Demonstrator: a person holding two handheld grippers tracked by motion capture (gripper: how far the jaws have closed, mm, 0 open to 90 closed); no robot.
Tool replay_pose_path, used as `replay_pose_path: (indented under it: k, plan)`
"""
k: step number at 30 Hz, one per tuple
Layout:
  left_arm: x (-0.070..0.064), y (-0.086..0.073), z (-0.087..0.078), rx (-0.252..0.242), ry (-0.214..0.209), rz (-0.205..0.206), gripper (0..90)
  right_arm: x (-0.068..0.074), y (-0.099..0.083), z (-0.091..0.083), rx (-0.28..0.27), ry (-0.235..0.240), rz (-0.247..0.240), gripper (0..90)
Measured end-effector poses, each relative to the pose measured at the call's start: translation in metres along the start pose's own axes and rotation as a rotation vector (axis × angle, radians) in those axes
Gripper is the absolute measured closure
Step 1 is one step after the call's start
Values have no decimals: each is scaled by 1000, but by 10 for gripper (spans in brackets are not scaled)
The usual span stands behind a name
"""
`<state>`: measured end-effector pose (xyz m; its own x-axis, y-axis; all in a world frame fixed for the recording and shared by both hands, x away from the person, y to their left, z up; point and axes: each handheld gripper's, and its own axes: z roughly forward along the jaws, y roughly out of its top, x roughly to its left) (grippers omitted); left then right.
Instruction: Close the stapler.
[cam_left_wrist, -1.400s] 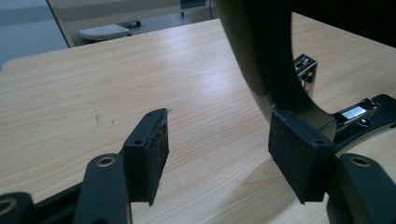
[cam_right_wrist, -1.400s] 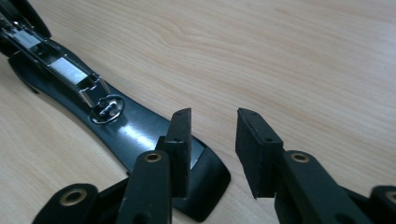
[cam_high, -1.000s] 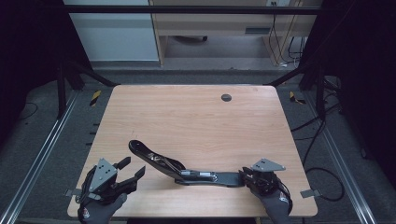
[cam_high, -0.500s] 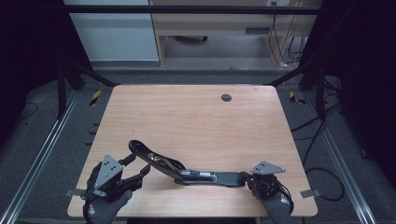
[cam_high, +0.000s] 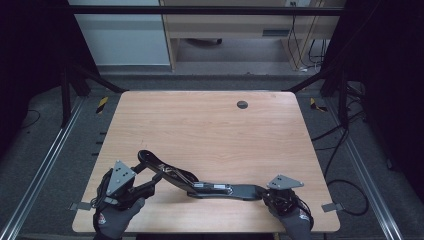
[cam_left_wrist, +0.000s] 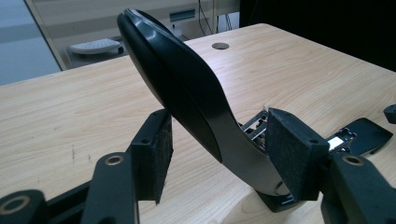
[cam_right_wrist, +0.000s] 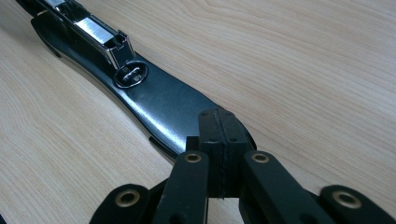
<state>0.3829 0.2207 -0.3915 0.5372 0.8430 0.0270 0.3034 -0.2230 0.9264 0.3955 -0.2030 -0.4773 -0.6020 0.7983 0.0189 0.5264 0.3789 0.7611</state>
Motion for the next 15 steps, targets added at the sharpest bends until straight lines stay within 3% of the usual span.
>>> replay_pose_path:
  k: [15]
  plan:
    - [7, 7, 8, -3, 3, -40, 502, -2, -2, 14, 40, 9, -1, 900]
